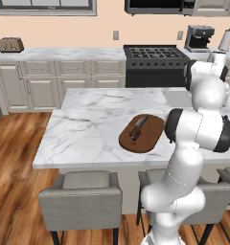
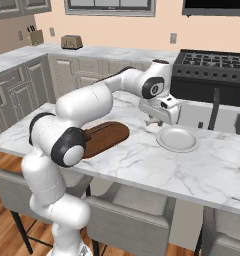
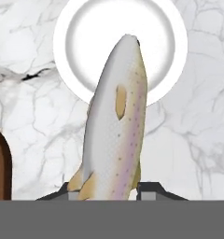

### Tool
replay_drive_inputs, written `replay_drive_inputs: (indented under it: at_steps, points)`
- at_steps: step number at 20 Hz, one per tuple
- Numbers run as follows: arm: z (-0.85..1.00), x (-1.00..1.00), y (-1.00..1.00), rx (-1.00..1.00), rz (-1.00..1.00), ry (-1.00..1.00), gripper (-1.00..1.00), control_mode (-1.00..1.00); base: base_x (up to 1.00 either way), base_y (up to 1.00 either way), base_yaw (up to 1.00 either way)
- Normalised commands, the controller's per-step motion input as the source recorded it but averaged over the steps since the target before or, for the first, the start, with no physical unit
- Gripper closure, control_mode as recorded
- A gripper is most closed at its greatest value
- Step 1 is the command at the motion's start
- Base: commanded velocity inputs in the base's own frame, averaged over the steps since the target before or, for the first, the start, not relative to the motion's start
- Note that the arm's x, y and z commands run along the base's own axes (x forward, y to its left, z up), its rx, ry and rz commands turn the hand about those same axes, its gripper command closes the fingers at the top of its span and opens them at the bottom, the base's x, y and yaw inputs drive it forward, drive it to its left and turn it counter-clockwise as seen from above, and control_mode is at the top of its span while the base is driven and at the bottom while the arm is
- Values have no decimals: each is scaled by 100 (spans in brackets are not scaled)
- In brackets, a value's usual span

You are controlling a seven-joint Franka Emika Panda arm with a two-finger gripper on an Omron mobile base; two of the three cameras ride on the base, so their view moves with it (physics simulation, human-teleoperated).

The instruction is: Pick up the knife from the drawer and place it on the cutting board. Then place the meat from the plate to the cutting board.

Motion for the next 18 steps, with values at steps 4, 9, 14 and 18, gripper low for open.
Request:
replay_drive_inputs:
  at_steps: [4,9,14,18]
  points:
    - [2,-76,67,0,0,0,100,-100,0,0,0]
    - [4,-68,60,0,0,0,100,-100,0,0,0]
    - [31,-23,61,0,7,0,100,-100,0,0,0]
    - [4,-15,51,0,10,0,100,-100,0,0,0]
